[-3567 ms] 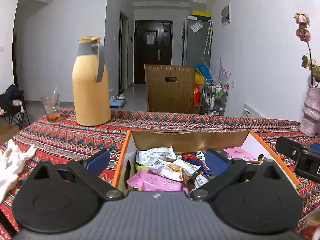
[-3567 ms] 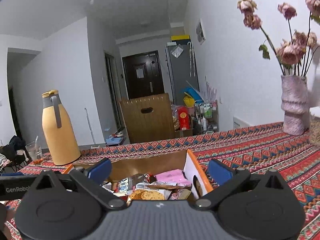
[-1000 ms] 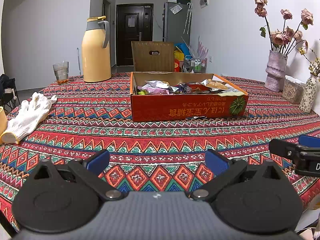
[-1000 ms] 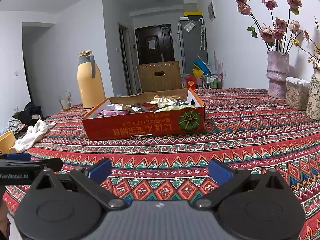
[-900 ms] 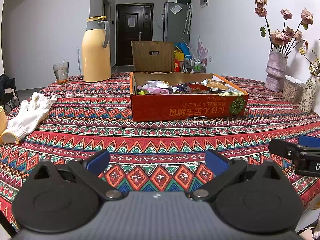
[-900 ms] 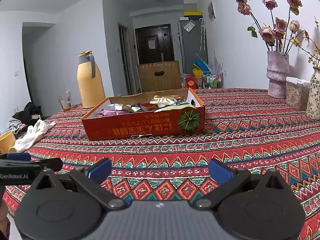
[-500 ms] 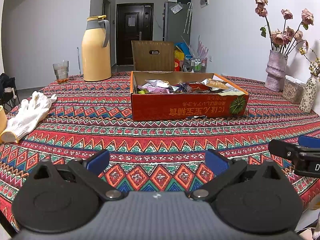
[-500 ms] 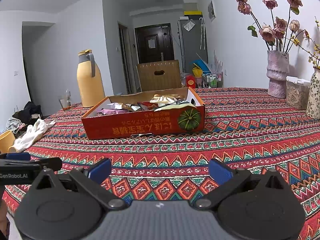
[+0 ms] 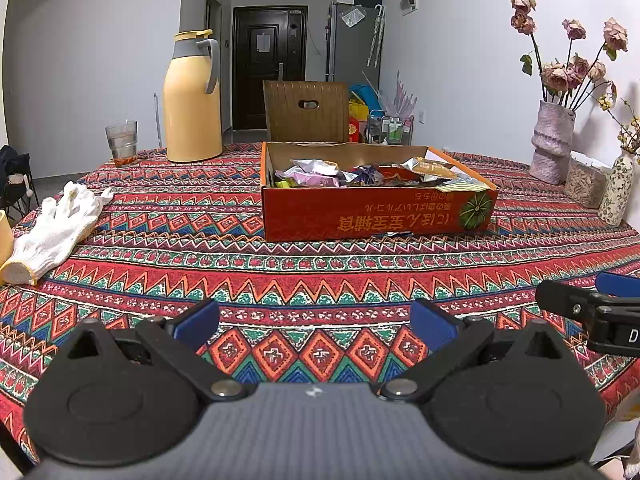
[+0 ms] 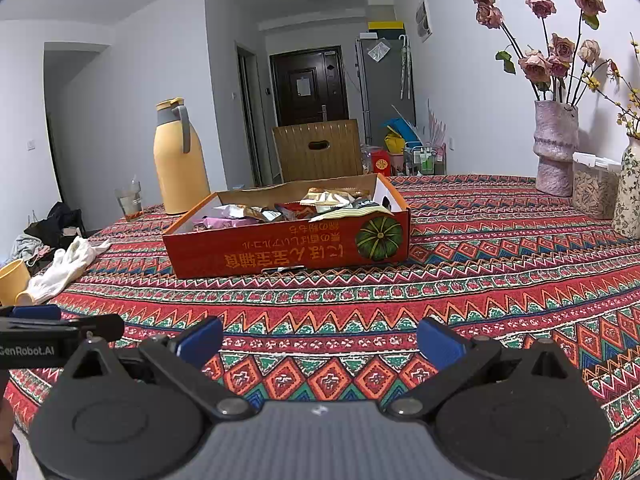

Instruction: Organize snacks

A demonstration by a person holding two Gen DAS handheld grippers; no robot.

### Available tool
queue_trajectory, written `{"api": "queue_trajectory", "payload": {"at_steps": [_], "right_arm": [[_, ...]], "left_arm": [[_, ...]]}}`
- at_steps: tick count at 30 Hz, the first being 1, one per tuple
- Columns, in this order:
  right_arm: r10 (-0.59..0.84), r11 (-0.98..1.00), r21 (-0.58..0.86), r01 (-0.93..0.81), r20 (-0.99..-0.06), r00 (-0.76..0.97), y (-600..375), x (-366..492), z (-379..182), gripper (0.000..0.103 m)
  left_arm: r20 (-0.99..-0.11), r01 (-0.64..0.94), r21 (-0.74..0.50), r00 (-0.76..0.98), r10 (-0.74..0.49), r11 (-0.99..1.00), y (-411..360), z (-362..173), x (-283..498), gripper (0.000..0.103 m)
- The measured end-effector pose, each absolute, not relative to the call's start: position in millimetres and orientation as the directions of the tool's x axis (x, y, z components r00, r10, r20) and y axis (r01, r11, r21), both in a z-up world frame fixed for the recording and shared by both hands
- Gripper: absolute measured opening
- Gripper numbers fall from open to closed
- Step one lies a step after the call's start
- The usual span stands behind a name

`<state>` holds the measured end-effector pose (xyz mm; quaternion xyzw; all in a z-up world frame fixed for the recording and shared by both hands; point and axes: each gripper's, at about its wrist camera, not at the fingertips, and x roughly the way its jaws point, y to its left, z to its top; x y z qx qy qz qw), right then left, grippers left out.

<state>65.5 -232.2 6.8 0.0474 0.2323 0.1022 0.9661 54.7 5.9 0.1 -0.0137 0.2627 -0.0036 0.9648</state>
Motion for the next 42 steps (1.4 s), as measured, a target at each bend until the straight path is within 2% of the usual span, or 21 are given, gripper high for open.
{"api": "queue_trajectory", "payload": {"at_steps": [42], "right_arm": [[0.219,0.975,0.135,-0.176,-0.446,0.868,-231.9,65.1,1.3,0.103]], "left_arm": [[-0.505,0.007,-0.050,0.862,-0.031,0.999,7.5,-1.1,55.4,0.103]]}}
